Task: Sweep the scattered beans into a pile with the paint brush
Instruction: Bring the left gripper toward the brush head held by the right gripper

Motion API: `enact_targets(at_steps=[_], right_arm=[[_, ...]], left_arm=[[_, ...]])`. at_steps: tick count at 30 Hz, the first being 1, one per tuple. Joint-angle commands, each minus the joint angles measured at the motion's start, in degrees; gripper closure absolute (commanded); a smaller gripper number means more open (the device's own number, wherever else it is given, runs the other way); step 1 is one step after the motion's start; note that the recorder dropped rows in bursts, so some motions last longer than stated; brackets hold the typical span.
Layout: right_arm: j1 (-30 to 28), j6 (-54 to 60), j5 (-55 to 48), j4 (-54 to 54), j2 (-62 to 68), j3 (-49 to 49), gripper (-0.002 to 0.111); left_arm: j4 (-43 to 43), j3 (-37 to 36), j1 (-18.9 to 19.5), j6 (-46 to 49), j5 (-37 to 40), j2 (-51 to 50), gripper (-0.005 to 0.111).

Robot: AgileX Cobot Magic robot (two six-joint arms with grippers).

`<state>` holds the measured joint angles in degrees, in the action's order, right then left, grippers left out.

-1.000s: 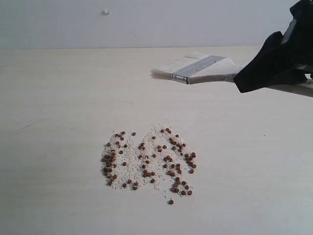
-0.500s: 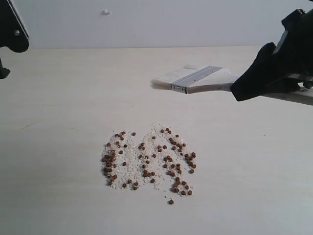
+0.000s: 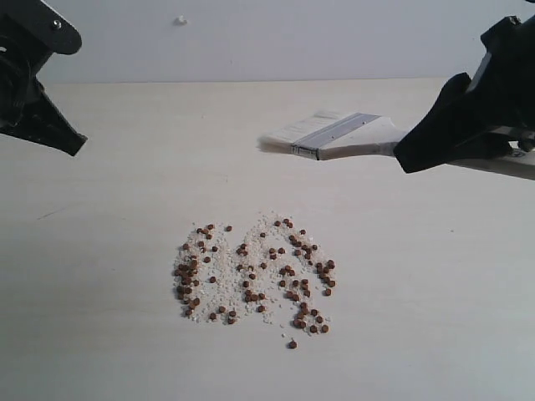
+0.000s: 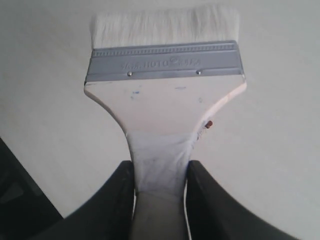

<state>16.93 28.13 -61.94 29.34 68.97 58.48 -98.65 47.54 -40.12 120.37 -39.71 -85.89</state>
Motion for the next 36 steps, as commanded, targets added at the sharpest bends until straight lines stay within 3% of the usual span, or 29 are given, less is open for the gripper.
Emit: enact_targets(at_steps=[1,5,13,17,19,21,23,26,28,30,34,36], right_arm=[[0.1,0.7,0.4,0.2,0.0,-0.3,0.108],[0.1,0.7,0.4,0.1,0.0,-0.3,0.108],[0.1,0.7,-1.3,0.1,0.0,-0.3,0.108],[0.1,0.7,-1.7,-0.2,0.0,-0.3,0.108],[0.1,0.7,-1.7,-0.2,-0.2,-0.3,0.108],[0.1,0.7,-1.7,-0.5,-0.1,-0.3,0.108],[0.1,0.7,-1.7,-0.5,-0.1,-0.3,0.108],[0.1,0.7,-1.7,-0.5,-0.1,-0.3,0.108],[0.1,0.7,-1.5,-0.5,-0.1,-0.3,0.108],[0.1,0.7,-1.3,-0.5,-0.1,-0.3,0.108],[0.1,0.7,-1.5,-0.9,-0.1,-0.3,0.108],[0.1,0.7,-1.5,-0.9,-0.1,-0.3,0.108]], left_arm=[[-1.3,0.5,-0.8,-1.5,7.9,0.0,0.107],[-1.3,0.2,-1.0,-14.3,20.9,0.0,0.107],[-1.3,0.2,-0.9,-45.2,70.7,0.0,0.107],[-1.3,0.3,-0.9,-55.6,89.1,0.0,0.107],[-1.3,0.3,-0.9,-55.0,95.7,0.0,0.107],[-0.1,0.3,-1.6,-48.0,98.6,0.7,0.107],[7.4,0.5,-3.3,-44.4,92.2,2.7,0.107],[31.3,-0.5,-10.3,-52.0,68.2,7.8,0.107],[53.8,-1.9,-15.2,-67.1,57.2,10.3,0.107],[76.6,-2.0,-18.0,-80.8,55.1,11.4,0.107],[119.1,-2.0,-19.3,-106.7,56.5,10.8,0.107],[145.0,-2.0,-19.3,-128.3,59.7,9.8,0.107]])
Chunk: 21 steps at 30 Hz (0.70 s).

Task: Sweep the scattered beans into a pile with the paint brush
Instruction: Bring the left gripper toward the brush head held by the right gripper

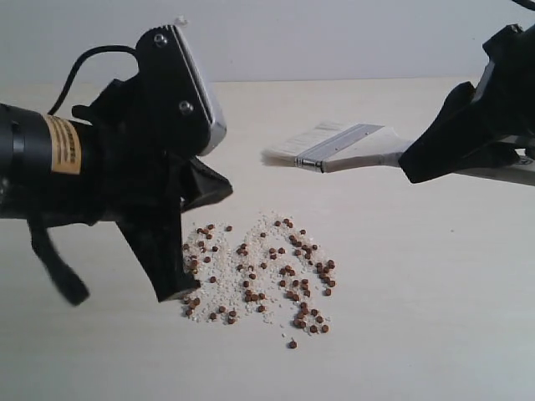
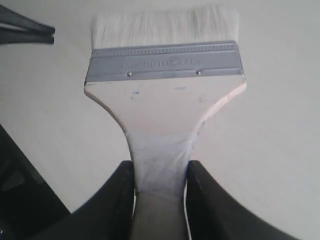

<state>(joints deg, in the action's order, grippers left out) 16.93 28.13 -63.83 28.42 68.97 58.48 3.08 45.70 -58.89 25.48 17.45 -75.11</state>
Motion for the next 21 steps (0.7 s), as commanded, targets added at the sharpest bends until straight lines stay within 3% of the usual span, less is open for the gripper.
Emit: enact_targets(at_steps=[1,3,5,7,12,14,16,19,21], right_arm=[[0.1,0.7,0.3,0.0,-0.1,-0.3,0.108],[0.1,0.7,0.3,0.0,-0.1,-0.3,0.108],[0.1,0.5,0.3,0.0,-0.1,-0.3,0.108],[0.1,0.5,0.8,0.0,-0.1,-0.3,0.108],[0.1,0.6,1.3,0.0,-0.1,-0.3,0.108],[0.1,0.6,1.3,0.0,-0.1,-0.3,0.108],[0.1,0.6,1.3,0.0,-0.1,-0.3,0.108],[0.1,0.6,1.3,0.0,-0.1,-0.3,0.108],[0.1,0.6,1.3,0.0,-0.1,-0.3,0.108]], left_arm=[[53.5,-0.2,-0.5,-45.4,5.2,-1.5,0.107],[73.7,-0.2,-1.3,-64.7,13.3,-2.6,0.107],[84.3,-0.2,-3.0,-75.5,21.1,-3.1,0.107],[86.4,-0.2,-5.7,-78.7,23.2,-3.0,0.107],[85.1,-0.2,-16.0,-74.0,19.2,-2.9,0.104],[84.8,-0.5,-20.2,-68.1,20.1,-2.9,0.094],[84.8,-0.6,-23.2,-66.2,20.8,-2.9,0.076],[84.6,-0.6,-24.5,-66.4,20.0,-2.9,0.039],[84.8,-0.6,-24.5,-68.3,18.0,-2.9,0.024]])
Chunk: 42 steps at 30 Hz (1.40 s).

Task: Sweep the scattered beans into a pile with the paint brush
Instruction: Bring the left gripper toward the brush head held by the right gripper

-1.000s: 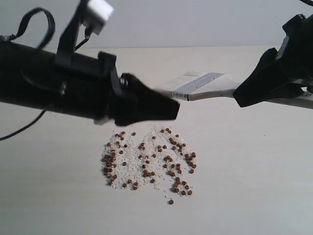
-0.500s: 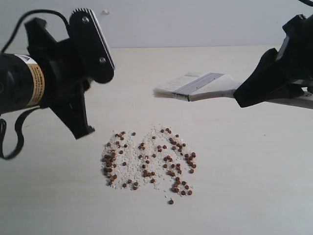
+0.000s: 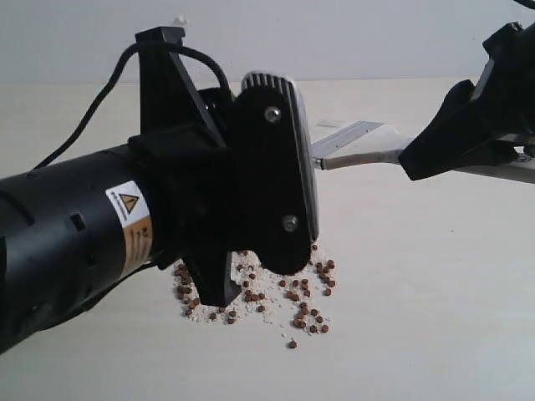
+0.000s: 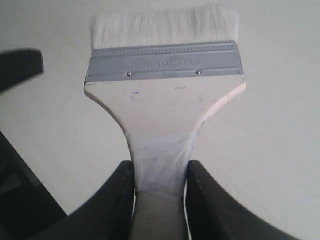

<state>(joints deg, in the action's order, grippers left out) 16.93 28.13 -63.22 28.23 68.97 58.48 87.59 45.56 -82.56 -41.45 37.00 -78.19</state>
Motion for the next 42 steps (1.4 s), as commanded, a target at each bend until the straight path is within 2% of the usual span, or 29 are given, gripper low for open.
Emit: enact_targets(at_steps=[1,4,7,11,19,28,30,35,37,42], right_arm=[[0.1,0.6,0.7,0.2,-0.1,-0.3,0.108],[0.1,0.6,0.7,0.2,-0.1,-0.3,0.108],[0.1,0.5,0.7,0.2,-0.1,-0.3,0.108],[0.1,0.5,1.0,0.2,-0.1,-0.3,0.108],[0.1,0.4,1.0,0.3,-0.1,-0.3,0.108],[0.1,0.4,1.2,0.3,-0.1,-0.3,0.108],[0.1,0.4,1.2,0.3,-0.1,-0.3,0.108],[0.1,0.4,1.2,0.3,-0.1,-0.3,0.108],[0.1,0.4,1.2,0.3,-0.1,-0.3,0.108],[0.1,0.4,1.2,0.3,-0.1,-0.3,0.108]], left_arm=[[0.5,-0.4,-0.8,-2.5,-3.0,0.1,0.022],[1.6,-0.4,-0.8,-3.3,-6.1,-0.7,0.028],[6.4,-0.4,-0.8,-4.0,-6.9,-2.9,0.034],[12.4,0.2,-0.7,-4.8,-6.7,-7.3,0.033],[12.4,4.5,0.8,-10.0,-1.9,-14.4,0.033],[12.4,8.5,0.9,-10.0,-0.7,-14.8,0.033],[12.4,9.1,0.9,-10.0,-0.7,-14.8,0.037],[12.4,10.6,1.4,-11.7,-1.4,-15.3,0.062],[12.4,10.6,2.2,-11.7,-2.7,-15.3,0.068],[12.4,10.6,3.9,-13.8,-3.5,-15.4,0.069]])
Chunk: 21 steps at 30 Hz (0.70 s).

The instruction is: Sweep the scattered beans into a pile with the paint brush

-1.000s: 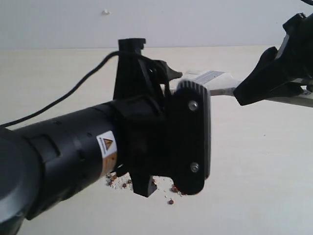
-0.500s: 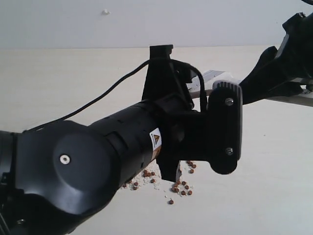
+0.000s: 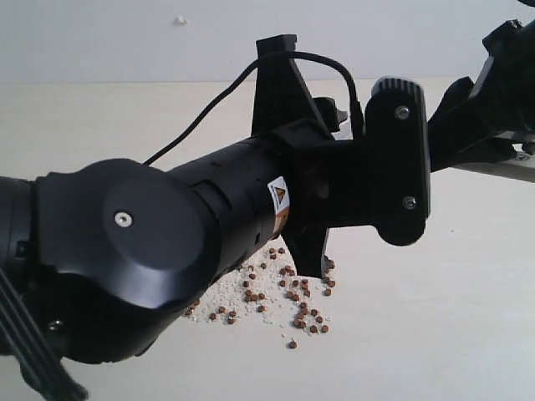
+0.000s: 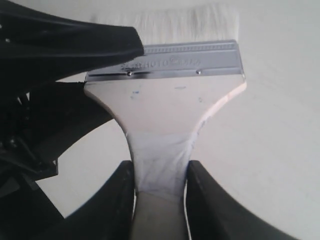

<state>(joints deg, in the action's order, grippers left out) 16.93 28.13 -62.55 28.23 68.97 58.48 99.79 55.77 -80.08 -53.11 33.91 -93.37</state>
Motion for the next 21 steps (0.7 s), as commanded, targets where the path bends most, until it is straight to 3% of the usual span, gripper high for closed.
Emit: enact_targets(at_steps=[1,9,11,14,21], right_arm=[[0.1,0.4,0.5,0.3,-0.1,-0.3,0.108],[0.1,0.4,0.8,0.3,-0.1,-0.3,0.108],[0.1,0.4,0.8,0.3,-0.1,-0.3,0.108],[0.1,0.4,0.8,0.3,-0.1,-0.3,0.108],[0.1,0.6,3.9,0.3,-0.1,-0.3,0.106]], left_arm=[[0.2,0.4,1.6,-3.0,-0.4,-0.2,0.07],[0.2,0.4,2.5,-3.0,-4.3,-0.2,0.071],[0.2,0.4,2.5,-3.0,-4.3,-0.2,0.077],[0.2,0.4,2.5,-3.0,-4.3,-0.2,0.106],[0.2,0.4,2.6,-3.0,-4.8,-0.2,0.107]])
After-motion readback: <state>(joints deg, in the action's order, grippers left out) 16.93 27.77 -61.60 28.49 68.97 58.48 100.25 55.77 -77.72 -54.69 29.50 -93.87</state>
